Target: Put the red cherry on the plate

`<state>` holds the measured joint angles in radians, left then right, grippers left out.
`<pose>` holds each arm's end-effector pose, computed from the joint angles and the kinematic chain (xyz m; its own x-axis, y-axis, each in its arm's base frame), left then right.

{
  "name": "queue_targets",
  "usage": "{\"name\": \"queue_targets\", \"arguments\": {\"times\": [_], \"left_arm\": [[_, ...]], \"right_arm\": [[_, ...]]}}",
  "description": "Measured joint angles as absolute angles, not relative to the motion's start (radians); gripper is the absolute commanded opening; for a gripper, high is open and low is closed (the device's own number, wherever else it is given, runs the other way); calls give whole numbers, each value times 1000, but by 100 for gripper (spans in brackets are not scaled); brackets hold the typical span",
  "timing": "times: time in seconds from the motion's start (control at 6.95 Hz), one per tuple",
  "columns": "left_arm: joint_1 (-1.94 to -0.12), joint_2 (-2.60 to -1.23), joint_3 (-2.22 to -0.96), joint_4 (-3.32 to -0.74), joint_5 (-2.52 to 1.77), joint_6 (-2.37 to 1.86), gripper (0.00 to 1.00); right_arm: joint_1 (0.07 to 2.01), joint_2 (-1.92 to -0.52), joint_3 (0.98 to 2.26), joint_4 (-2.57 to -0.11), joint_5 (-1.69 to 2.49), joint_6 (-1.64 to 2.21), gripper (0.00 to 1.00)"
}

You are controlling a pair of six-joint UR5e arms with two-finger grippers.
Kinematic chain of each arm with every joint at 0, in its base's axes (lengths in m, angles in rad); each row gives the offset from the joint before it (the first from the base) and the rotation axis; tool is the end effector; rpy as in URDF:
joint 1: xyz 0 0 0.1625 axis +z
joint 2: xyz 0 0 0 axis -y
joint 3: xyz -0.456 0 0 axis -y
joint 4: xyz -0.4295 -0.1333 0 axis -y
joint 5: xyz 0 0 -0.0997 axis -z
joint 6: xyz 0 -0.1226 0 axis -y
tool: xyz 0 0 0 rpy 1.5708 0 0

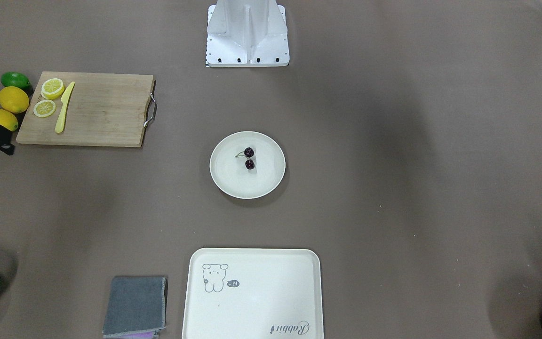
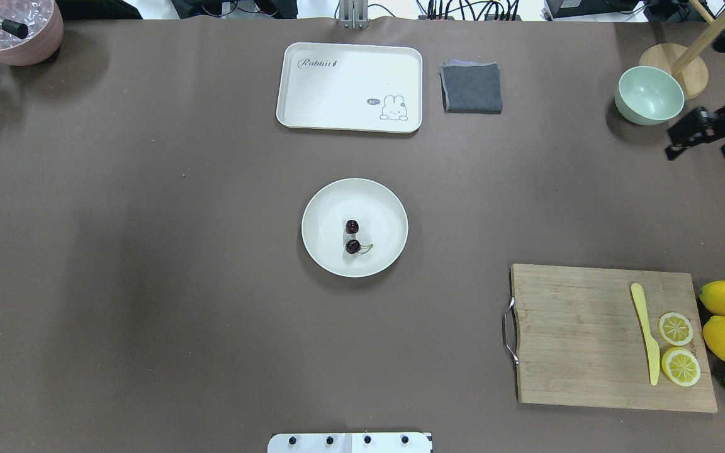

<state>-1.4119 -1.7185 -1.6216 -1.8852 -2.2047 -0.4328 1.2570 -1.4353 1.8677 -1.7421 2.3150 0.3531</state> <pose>0.0387 -0.6253 0.5660 0.7383 0.0154 -0.6743 0.1892 0.9549 0.2290 -0.1285 -0.5588 0.4957 0.7090 -0.0513 0.7033 0.0565 0.9983 0.0159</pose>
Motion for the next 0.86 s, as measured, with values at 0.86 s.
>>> {"name": "queue_targets", "arguments": {"times": [0.86], "left_arm": [[-1493,-1558,-1632,-1925,-2331,-340,99]], "right_arm": [[1686,-1643,1644,-1738,2339,-191,100]]}}
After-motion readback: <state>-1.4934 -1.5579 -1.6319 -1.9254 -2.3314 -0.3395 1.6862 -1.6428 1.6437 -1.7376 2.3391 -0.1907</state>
